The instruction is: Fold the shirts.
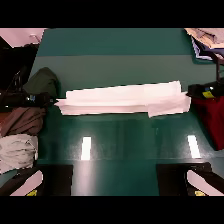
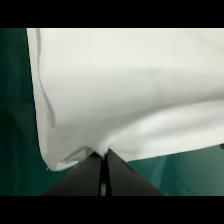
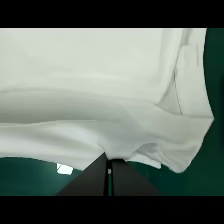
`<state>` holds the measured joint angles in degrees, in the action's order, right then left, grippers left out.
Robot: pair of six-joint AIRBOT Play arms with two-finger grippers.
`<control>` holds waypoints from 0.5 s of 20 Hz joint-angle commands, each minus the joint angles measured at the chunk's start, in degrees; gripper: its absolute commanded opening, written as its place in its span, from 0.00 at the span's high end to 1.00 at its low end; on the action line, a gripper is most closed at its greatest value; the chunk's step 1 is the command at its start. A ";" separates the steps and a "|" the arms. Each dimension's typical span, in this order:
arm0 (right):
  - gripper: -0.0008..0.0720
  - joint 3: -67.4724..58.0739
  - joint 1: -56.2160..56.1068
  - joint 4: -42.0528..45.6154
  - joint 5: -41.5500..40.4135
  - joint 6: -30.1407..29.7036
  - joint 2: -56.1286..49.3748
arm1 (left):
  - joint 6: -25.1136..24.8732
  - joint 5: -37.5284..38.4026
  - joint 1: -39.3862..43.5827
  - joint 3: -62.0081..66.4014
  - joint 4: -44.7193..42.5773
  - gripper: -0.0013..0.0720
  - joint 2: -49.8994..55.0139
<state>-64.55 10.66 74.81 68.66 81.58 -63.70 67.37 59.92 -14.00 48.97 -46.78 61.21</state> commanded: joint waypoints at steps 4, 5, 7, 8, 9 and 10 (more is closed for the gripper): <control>0.96 -10.21 -1.03 -0.26 -3.82 0.04 -16.61 | -1.38 -5.38 -0.02 6.16 2.36 0.95 13.99; 0.96 -11.87 -1.03 -0.35 -3.76 0.04 -18.91 | -1.36 -5.40 -0.02 7.15 2.36 0.95 15.72; 0.96 -14.93 -1.03 -0.44 -3.58 0.04 -23.04 | -1.33 -5.44 -0.02 8.20 2.56 0.95 18.38; 0.96 -16.20 -1.03 -1.57 -3.63 0.00 -24.72 | -1.29 -5.49 -0.04 8.28 2.78 0.95 19.23; 0.95 -17.57 -1.03 -3.39 -3.76 -0.07 -26.47 | -1.18 -5.44 -0.02 8.28 2.89 0.94 19.80; 0.78 -18.95 -1.03 -5.29 -3.78 -0.24 -27.93 | -1.11 -5.53 -0.02 8.28 3.15 0.65 19.98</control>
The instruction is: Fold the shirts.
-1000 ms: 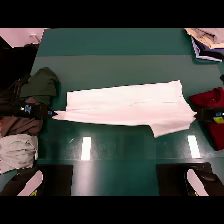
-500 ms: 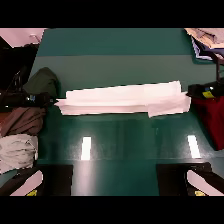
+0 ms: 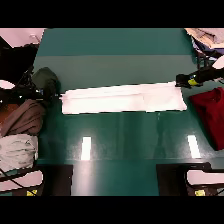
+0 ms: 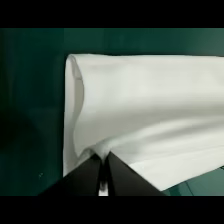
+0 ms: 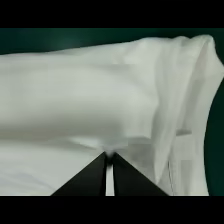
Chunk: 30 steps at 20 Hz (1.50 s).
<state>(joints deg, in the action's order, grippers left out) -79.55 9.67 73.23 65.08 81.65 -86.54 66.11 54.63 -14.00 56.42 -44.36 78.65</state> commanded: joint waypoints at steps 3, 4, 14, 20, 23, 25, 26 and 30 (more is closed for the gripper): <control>0.47 -8.66 0.81 -10.93 2.75 -3.08 -8.59 | 1.57 0.04 -0.04 0.85 1.81 0.38 2.51; 0.45 -10.32 1.46 -12.33 5.20 -4.24 -9.29 | 1.46 1.55 -0.04 0.85 2.01 0.41 2.51; 0.17 -5.88 19.15 -14.86 16.85 -11.78 -11.61 | 1.01 14.38 1.11 0.83 4.83 0.95 2.47; 0.18 -7.34 21.46 -21.22 18.69 -15.80 -18.91 | 1.31 12.66 9.94 0.83 4.74 0.95 2.47; 0.18 -9.01 20.68 -21.38 18.73 -16.63 -21.03 | 1.49 12.33 13.60 0.83 4.74 0.95 2.47; 0.18 -9.03 19.85 -24.04 19.47 -17.77 -22.34 | 1.49 11.72 15.30 0.83 4.76 0.95 2.47; 0.18 -9.03 19.26 -25.38 20.31 -18.40 -23.08 | 1.49 11.39 15.89 0.83 4.79 0.95 2.47; 0.21 -9.03 16.00 -26.10 21.42 -19.04 -24.68 | 1.62 11.58 16.50 0.83 5.60 0.95 2.47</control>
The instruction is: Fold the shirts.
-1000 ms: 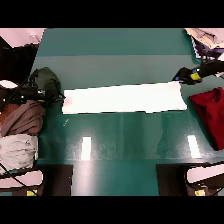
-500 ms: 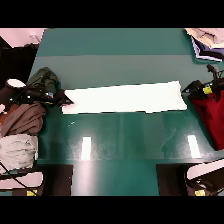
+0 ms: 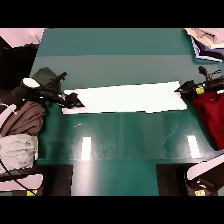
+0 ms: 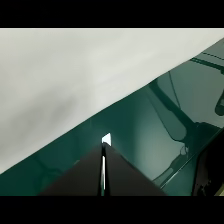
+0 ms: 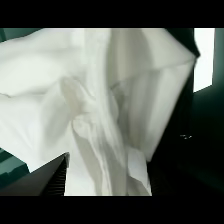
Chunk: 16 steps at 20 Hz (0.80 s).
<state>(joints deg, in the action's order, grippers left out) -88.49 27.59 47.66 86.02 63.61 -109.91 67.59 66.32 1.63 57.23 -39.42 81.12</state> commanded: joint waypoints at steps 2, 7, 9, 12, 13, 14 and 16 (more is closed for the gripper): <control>0.30 -0.09 -2.99 -1.22 0.59 -1.73 -1.29 | 0.13 -0.09 0.90 0.02 1.03 0.95 0.00; 0.88 -0.09 -3.10 -1.16 2.08 -5.31 -1.07 | 1.44 -0.48 0.90 0.02 0.98 0.95 0.00; 0.96 -0.09 -3.08 -1.20 2.43 -6.88 0.09 | 1.46 -1.03 0.90 0.02 1.16 0.95 0.00; 0.96 -0.09 -3.08 -1.18 0.90 -7.13 3.48 | 1.46 -1.92 0.90 0.15 3.21 0.95 0.00; 0.96 -0.09 -3.08 -1.18 0.61 -7.13 4.76 | 1.46 -2.16 0.90 0.52 3.67 0.95 0.00; 0.96 -0.09 -3.10 -1.22 0.70 -7.13 6.27 | 1.49 -2.56 1.36 1.55 3.43 0.95 0.00; 0.96 -0.09 -3.96 -1.20 1.16 -7.06 9.18 | 1.46 -4.72 3.85 4.57 3.28 0.95 0.00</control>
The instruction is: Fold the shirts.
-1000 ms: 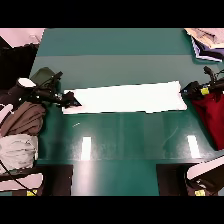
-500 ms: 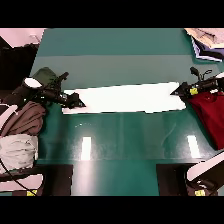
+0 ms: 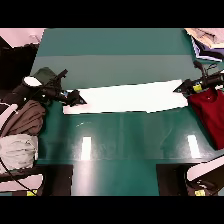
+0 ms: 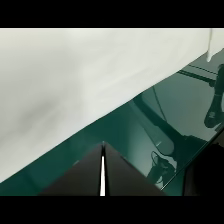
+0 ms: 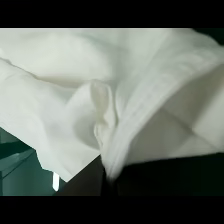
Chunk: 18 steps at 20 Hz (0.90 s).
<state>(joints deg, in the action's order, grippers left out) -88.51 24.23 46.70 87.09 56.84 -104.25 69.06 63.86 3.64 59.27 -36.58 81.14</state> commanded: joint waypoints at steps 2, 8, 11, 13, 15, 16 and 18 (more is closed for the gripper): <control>0.96 -0.07 -1.68 -0.26 -0.15 1.25 6.29 | 0.90 -6.82 5.77 6.32 -1.46 0.95 0.22; 0.96 -0.48 -8.55 -2.86 -1.49 6.47 12.59 | 2.75 -8.98 17.20 20.24 -3.87 0.95 12.90; 0.96 -6.60 -13.55 -3.65 -0.96 10.91 12.92 | 3.23 -9.40 21.27 25.73 -3.72 0.95 21.90; 0.96 -11.50 -17.73 -3.65 -1.27 13.77 12.90 | 4.63 -9.33 22.64 29.81 -3.48 0.95 26.91; 0.97 -15.61 -22.58 -3.58 -1.42 14.91 12.90 | 5.38 -9.31 23.37 34.14 -3.06 0.95 30.71; 0.96 -17.38 -24.65 -3.56 -1.57 15.37 12.90 | 6.14 -9.44 23.34 35.63 -2.99 0.95 31.69; 0.97 -20.48 -28.98 -3.43 -1.88 15.87 12.90 | 7.17 -10.95 23.34 37.16 -3.17 0.95 32.57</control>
<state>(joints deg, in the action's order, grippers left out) -104.18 1.15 43.24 85.78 70.50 -91.46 74.37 54.30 26.22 92.68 -39.83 110.48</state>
